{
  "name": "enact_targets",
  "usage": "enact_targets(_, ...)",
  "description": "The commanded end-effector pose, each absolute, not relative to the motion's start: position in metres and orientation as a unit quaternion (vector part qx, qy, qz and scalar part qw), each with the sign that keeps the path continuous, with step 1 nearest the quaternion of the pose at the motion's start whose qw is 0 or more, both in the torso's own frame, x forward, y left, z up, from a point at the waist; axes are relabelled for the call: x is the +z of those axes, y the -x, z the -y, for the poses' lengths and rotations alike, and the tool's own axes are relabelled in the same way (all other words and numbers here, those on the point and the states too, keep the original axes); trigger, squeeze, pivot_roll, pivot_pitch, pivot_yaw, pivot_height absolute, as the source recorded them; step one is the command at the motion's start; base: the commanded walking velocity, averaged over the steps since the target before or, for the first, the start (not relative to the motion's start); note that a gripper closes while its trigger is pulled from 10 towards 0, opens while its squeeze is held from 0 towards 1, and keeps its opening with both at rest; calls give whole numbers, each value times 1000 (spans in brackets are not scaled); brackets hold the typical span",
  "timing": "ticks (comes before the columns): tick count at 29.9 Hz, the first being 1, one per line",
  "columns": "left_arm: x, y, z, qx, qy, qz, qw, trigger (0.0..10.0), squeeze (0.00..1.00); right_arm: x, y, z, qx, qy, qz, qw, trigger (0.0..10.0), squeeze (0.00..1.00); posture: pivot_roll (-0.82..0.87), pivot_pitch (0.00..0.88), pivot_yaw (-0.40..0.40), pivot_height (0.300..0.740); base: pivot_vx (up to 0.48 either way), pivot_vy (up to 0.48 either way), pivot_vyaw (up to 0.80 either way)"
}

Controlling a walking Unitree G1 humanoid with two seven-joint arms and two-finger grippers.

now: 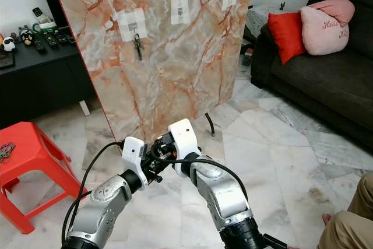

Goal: Hang keys on a hook

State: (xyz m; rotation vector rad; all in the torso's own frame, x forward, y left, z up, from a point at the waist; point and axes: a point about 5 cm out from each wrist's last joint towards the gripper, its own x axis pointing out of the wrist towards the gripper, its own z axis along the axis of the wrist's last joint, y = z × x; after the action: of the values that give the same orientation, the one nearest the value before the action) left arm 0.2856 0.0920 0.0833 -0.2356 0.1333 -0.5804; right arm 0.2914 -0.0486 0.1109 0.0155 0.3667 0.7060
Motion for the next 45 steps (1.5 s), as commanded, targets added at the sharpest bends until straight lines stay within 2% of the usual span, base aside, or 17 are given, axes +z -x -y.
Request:
enact_targets(1,93,-292,-101,-258,129,-36,957,8314,0,99,-285,52,343,-5,-210,916,10000,0,-18,0,-42,740,0,0,0)
enact_targets(6,94,-292,-100,-265,137,-38,954,8706,0,98,-285,56,334,-4,-209,919,10000,0,-19,0,-41,740,0,0,0)
enact_targets(13,97,-292,-103,-258,168,-31,951,8706,0,97,-286,61,323,-4,-211,923,10000,0,-19,0,-42,740,0,0,0)
enact_targets(30,92,-282,-95,-305,137,-41,942,9020,0,108,-300,76,252,-23,-173,952,10000,0,-21,0,-40,740,0,0,0)
enact_targets(38,92,-281,-94,-314,129,-44,940,9216,0,106,-298,73,262,-26,-179,948,10000,0,-18,0,-41,740,0,0,0)
enact_targets(42,90,-278,-89,-337,112,-48,934,9922,0,103,-296,68,279,-24,-189,941,10000,0,-18,0,-40,740,0,0,0)
enact_targets(45,90,-277,-87,-348,97,-48,931,10000,0,102,-294,63,298,-17,-195,934,10000,0,-17,0,-41,740,0,0,0)
